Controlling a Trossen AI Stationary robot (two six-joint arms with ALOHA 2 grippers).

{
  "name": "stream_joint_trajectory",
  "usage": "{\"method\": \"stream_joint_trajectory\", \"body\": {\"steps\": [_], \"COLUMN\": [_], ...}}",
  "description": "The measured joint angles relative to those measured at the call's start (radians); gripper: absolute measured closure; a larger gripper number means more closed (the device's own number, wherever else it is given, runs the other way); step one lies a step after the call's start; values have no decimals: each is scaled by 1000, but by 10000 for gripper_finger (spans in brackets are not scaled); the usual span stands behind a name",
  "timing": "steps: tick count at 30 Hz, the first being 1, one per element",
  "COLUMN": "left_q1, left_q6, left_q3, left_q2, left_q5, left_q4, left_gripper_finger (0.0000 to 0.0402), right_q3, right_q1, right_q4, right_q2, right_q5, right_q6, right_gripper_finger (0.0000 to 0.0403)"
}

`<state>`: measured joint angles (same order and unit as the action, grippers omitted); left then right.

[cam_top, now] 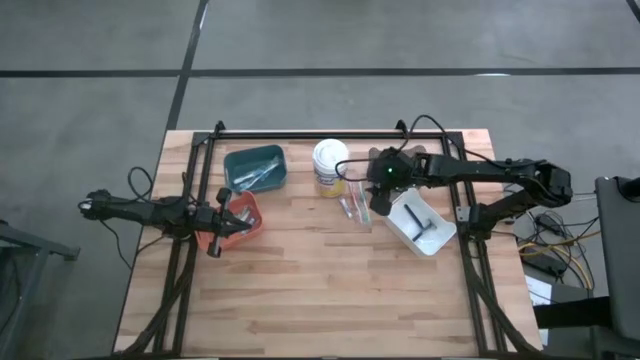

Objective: Pick & Place Travel size toiletries
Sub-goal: Put the orange toothbrush into the blue bin

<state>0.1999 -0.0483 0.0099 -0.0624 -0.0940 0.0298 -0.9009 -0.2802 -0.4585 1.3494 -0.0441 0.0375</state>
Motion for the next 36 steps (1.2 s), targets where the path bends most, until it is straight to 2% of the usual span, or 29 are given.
{"method": "stream_joint_trajectory", "body": {"steps": [12, 18, 27, 32, 36], "left_q1": [0, 0, 0, 0, 0], "left_q6": [0, 0, 0, 0, 0], "left_q3": [0, 0, 0, 0, 0], "left_q2": [0, 0, 0, 0, 0], "left_q5": [0, 0, 0, 0, 0], "left_q4": [0, 0, 0, 0, 0], "left_gripper_finger": [394, 394, 394, 394, 394], "right_q3": [1, -26, -106, -140, -162], "right_q1": [115, 180, 192, 188, 180], "right_q4": [87, 91, 90, 2, -24], "right_q2": [130, 216, 362, 442, 487], "right_q5": [-19, -173, -227, -305, -318], "right_q6": [70, 166, 167, 224, 249], "right_gripper_finger": [266, 266, 266, 266, 266]}}
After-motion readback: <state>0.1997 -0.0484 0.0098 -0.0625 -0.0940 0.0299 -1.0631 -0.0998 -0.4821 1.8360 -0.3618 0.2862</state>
